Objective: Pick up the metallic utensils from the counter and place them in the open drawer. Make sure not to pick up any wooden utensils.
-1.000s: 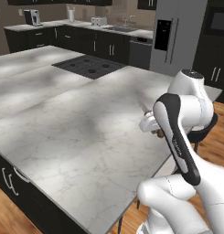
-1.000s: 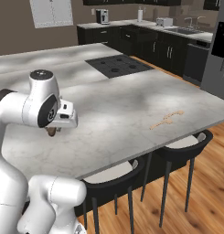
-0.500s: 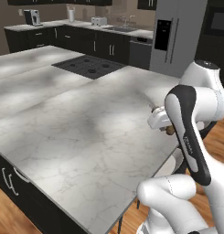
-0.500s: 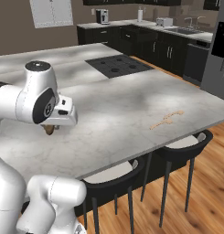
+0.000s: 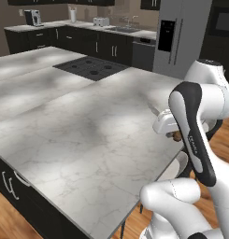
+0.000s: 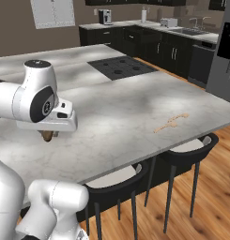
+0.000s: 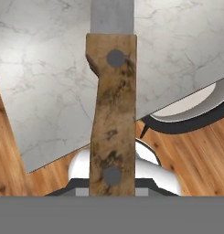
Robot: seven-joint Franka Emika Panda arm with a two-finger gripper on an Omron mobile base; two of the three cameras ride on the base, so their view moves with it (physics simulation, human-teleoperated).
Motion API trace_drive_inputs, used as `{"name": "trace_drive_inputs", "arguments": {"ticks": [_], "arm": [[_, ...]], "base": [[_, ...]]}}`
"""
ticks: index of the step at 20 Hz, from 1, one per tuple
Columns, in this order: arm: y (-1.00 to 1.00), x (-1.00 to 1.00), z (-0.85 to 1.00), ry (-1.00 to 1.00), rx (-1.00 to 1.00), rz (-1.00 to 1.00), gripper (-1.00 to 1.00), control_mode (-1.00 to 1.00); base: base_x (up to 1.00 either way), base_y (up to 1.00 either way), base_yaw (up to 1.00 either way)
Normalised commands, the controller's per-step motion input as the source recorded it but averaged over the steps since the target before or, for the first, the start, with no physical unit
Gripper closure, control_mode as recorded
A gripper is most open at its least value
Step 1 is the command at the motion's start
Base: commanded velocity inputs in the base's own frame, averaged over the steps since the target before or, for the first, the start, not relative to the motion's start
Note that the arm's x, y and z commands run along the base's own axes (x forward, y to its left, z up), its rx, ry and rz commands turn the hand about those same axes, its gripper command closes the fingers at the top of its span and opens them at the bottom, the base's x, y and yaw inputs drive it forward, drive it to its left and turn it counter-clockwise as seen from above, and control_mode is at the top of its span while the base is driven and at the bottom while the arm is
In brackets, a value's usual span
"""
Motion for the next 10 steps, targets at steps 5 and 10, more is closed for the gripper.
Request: {"name": "trace_drive_inputs", "arguments": {"ticks": [5,10], "arm": [[0.00,0.00,0.00,0.00,0.00,0.00,1.00,-1.00],[0.00,0.00,0.00,0.00,0.00,0.00,1.00,-1.00]], "base": [[0.00,0.00,0.00],[0.00,0.00,0.00]]}}
